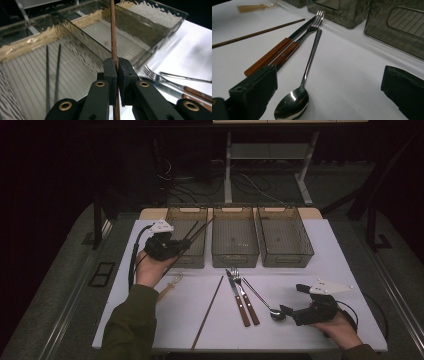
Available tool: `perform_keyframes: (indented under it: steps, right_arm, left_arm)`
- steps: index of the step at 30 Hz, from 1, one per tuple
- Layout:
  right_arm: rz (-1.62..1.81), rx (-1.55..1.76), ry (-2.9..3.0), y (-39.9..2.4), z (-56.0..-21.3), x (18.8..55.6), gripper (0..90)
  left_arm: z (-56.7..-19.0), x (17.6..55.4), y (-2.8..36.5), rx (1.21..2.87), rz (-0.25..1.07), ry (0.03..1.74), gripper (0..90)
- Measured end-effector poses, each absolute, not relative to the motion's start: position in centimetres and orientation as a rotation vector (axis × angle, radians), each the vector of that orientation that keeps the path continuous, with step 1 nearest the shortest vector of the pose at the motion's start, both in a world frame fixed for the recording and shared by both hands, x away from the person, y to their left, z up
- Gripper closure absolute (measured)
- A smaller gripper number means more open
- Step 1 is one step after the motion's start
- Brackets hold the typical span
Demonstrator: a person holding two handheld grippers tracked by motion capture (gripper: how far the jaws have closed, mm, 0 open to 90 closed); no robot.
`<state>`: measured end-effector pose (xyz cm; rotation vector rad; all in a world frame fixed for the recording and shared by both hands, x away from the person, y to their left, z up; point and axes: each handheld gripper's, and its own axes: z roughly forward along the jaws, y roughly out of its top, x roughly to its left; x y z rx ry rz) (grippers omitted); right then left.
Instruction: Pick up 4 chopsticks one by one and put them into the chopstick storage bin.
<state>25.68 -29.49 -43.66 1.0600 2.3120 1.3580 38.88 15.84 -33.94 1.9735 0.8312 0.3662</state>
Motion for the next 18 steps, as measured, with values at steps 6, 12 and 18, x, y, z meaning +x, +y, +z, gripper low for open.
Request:
perform_keyframes:
  steps: [6, 12, 18]
  right_arm:
    - [1.361, 1.061, 2.313, -29.5, -43.7, 25.7, 0.8]
    - [1.365, 1.061, 2.312, -29.5, -43.7, 25.7, 0.8]
    - [1.369, 1.059, 2.313, -29.5, -43.6, 25.7, 0.8]
  left_arm:
    - [-32.8, 41.2, 15.9, 1.938, 0.384, 0.831, 85.0]
    - [-32.7, 43.4, 15.7, 1.900, 0.429, 0.839, 85.0]
    - [-33.5, 45.5, 16.0, 1.887, 0.432, 0.893, 85.0]
